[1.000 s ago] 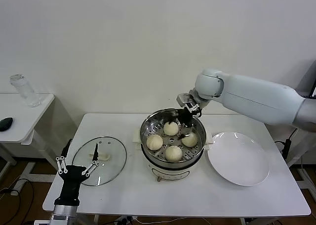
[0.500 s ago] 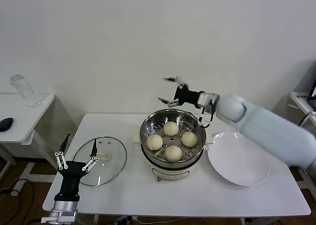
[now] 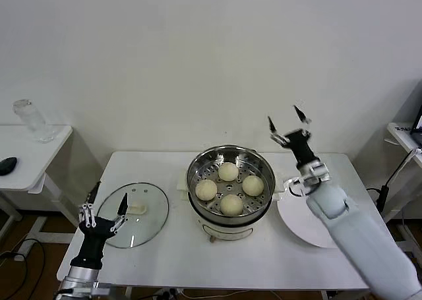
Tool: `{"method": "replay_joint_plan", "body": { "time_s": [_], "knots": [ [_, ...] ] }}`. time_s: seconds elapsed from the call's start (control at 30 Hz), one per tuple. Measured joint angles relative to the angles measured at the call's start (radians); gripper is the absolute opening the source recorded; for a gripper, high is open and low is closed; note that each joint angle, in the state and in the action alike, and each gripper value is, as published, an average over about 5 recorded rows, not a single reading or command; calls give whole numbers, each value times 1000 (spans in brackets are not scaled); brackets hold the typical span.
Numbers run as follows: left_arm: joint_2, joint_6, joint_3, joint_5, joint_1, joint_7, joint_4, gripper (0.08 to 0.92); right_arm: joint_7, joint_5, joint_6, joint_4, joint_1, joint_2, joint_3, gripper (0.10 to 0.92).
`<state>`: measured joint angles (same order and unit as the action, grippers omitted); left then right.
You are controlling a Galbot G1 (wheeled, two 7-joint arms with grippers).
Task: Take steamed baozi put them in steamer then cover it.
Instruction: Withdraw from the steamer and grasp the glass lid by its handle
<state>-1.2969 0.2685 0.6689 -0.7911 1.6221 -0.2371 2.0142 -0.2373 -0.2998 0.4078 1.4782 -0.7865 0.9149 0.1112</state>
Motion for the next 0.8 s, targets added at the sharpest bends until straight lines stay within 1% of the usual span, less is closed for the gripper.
{"method": "replay_joint_plan", "body": {
  "time_s": [0.2,0.37,0.8],
  "knots": [
    [15,-37,16,-176,7,25,-68,823,-33,21,23,14,-178,68,162,823],
    [11,-79,11,-311,-12,35,-140,823,-49,34,36,19,-282,114,245,823],
    [-21,-152,-6,-497,-120,-7,-321,823,-56,66,46,15,-417,186,327,823]
  ]
}}
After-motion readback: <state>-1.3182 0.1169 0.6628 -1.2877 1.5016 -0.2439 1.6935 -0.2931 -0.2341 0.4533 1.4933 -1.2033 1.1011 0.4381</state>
